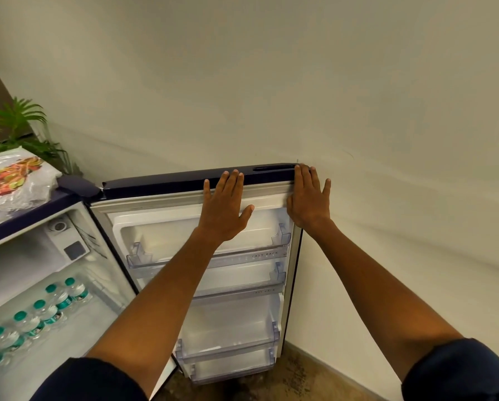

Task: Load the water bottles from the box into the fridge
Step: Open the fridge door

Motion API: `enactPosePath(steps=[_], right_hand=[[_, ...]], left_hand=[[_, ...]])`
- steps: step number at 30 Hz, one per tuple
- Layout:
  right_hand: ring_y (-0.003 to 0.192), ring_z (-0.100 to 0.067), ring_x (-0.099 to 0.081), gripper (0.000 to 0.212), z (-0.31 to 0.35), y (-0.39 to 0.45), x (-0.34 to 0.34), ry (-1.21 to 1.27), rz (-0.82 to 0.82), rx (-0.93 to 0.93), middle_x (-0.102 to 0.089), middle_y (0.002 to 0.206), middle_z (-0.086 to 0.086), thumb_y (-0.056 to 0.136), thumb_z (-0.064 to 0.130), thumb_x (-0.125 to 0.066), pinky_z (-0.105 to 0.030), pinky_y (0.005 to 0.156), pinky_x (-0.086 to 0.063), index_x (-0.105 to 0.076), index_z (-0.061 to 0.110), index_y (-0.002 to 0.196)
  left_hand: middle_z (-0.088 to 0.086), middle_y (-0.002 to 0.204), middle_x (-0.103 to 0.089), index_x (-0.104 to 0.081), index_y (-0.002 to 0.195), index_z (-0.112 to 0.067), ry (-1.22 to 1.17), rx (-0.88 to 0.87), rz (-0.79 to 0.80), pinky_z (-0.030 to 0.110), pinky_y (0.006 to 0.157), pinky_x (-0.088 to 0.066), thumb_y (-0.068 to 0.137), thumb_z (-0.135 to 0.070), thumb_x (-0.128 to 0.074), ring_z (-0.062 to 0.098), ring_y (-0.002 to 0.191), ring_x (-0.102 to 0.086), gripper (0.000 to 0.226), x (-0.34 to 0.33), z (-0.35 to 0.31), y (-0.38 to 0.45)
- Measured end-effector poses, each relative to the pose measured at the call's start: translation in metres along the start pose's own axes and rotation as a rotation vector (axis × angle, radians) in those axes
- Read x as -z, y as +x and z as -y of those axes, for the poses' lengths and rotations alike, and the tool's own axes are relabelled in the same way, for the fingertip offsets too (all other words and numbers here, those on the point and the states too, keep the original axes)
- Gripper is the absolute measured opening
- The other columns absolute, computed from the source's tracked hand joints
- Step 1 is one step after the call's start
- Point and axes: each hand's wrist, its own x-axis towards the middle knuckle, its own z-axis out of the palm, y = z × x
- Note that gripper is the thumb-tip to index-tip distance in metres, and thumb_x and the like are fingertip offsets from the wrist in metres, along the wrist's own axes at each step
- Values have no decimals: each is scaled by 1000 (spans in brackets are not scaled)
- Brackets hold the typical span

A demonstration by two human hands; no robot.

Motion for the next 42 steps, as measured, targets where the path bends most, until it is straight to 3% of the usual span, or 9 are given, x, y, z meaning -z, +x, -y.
enactPosePath(steps=[9, 14, 18, 25, 29, 35, 42], right_hand=[[151, -26, -4, 71, -6, 17, -8, 60, -8, 44, -10, 164, -6, 98, 29, -45, -55, 119, -9, -8, 11, 156], [152, -26, -2, 71, -10, 19, -13, 57, -14, 57, -8, 164, -5, 98, 28, -44, -55, 120, -8, -7, 12, 157], [151, -27, -2, 71, -11, 19, -14, 40, -17, 79, -6, 164, -6, 99, 30, -42, -55, 119, -7, -5, 11, 157], [151, -30, -6, 70, 0, -11, -28, 158, -138, 112, -8, 164, -9, 100, 43, -35, -56, 118, -9, -7, 15, 157], [150, -33, -12, 71, 24, -49, -45, 245, -165, 193, -12, 163, -12, 98, 54, -26, -56, 119, -12, -12, 17, 157], [149, -35, -18, 72, 78, -97, -73, 311, -54, 387, -19, 162, -12, 96, 64, -16, -61, 116, -18, -15, 22, 155], [150, -35, -13, 76, 142, -134, -98, 298, 69, 531, -14, 163, -11, 92, 64, -28, -63, 115, -17, -20, 22, 156]], left_hand=[[5, 164, -4, -9, 156, -14, 55, 27, 25, 56, 118, 0, 90, -59, -18, 25, 151, -1, 80, -3, 0, 9], [5, 164, 0, -6, 156, -14, 48, 37, 37, 57, 118, 1, 99, -53, -34, 25, 151, 3, 75, -4, -2, 9], [5, 164, 4, -3, 156, -14, 54, 44, 50, 56, 118, 2, 99, -53, -34, 25, 151, 5, 76, -1, -4, 8], [6, 164, 0, -9, 156, -13, -4, 87, -87, 53, 120, -5, 96, -53, -30, 26, 151, 1, 75, -15, -1, -28], [7, 164, 0, -9, 156, -13, -15, 173, -125, 51, 120, -3, 97, -53, -32, 25, 151, 2, 75, -34, 2, -74], [6, 164, 2, -6, 157, -16, 63, 362, -19, 54, 120, -4, 97, -56, -25, 25, 151, 3, 75, -53, 28, -158], [3, 163, 10, 3, 156, -19, 116, 590, 50, 51, 118, 5, 95, -61, -22, 23, 150, 10, 78, -37, 64, -243]])
